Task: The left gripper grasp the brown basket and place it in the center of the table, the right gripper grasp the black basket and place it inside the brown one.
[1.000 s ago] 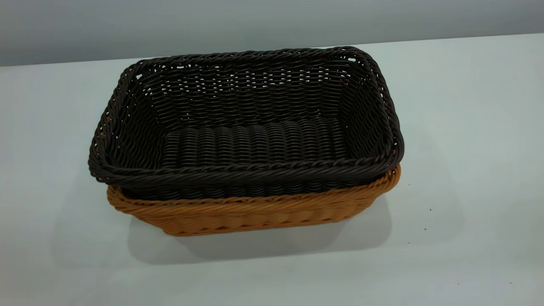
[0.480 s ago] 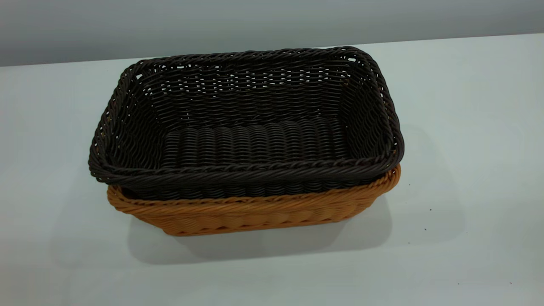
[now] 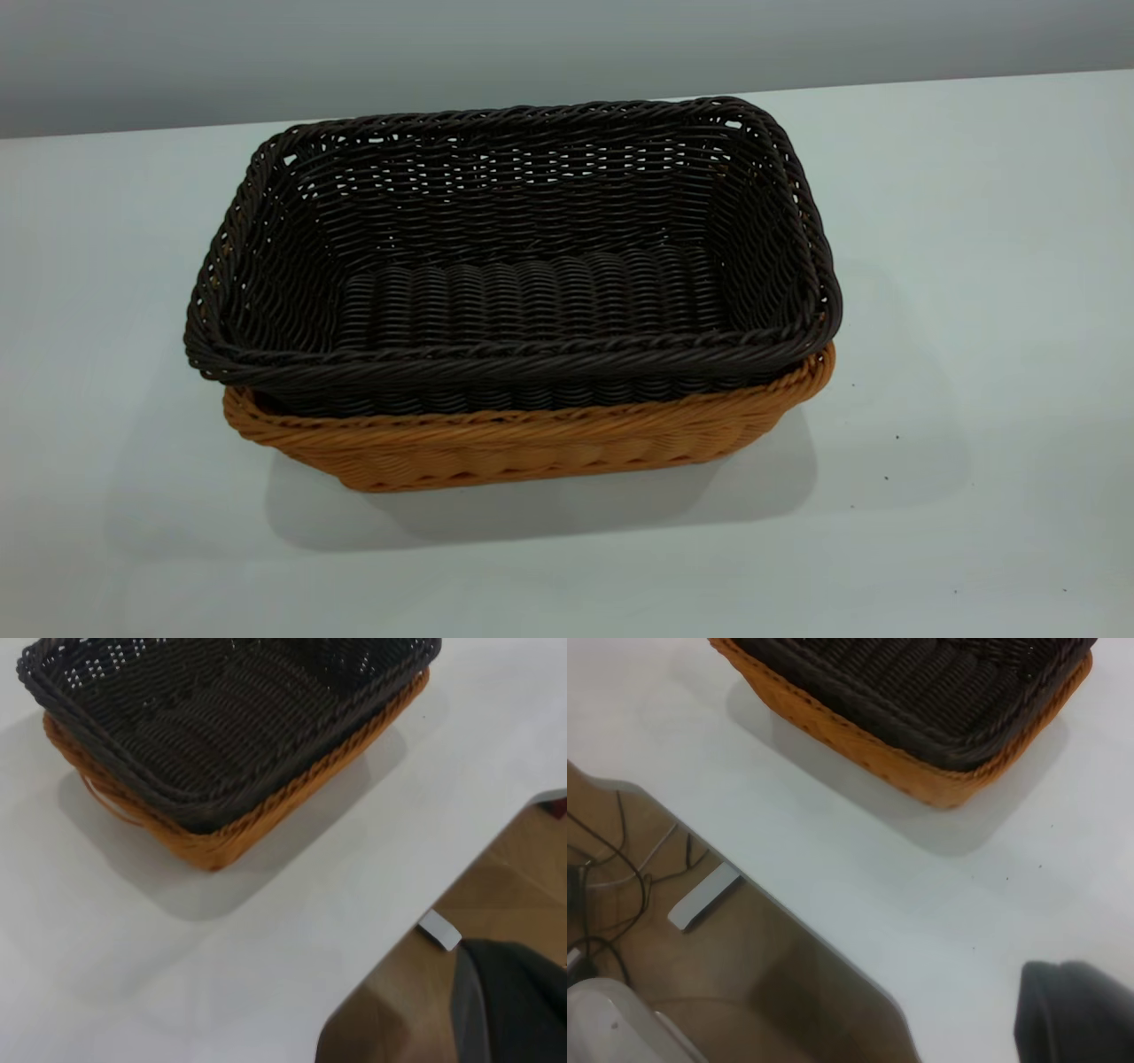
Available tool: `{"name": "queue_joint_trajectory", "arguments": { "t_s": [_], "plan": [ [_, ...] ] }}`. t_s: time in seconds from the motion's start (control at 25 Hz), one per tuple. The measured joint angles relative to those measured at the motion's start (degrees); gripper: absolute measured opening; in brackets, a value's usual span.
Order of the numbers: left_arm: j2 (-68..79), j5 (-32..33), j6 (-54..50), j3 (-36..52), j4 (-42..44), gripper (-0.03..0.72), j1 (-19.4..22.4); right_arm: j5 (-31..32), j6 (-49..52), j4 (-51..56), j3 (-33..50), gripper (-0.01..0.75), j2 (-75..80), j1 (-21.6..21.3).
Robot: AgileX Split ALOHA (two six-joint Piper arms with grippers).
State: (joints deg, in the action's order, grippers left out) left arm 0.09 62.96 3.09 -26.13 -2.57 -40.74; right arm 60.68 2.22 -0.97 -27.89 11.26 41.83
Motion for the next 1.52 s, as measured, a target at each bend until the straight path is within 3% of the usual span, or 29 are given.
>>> {"name": "queue_joint_trajectory", "arguments": {
  "t_s": [1.0,1.2,1.52],
  "plan": [
    [-0.1,-1.4,-0.3,0.5,-0.3,-0.001,0.6,0.0,0.0,0.4,0.0,0.003,0.1,0.0],
    [-0.1,-1.4,-0.3,0.5,-0.4,-0.001,7.2,0.0,0.0,1.0,0.0,0.003,0.1,-2.0],
    [-0.1,-1.5,-0.3,0.5,-0.4,-0.001,24.7,0.0,0.0,0.6,0.0,0.003,0.1,-17.7]
  ]
}}
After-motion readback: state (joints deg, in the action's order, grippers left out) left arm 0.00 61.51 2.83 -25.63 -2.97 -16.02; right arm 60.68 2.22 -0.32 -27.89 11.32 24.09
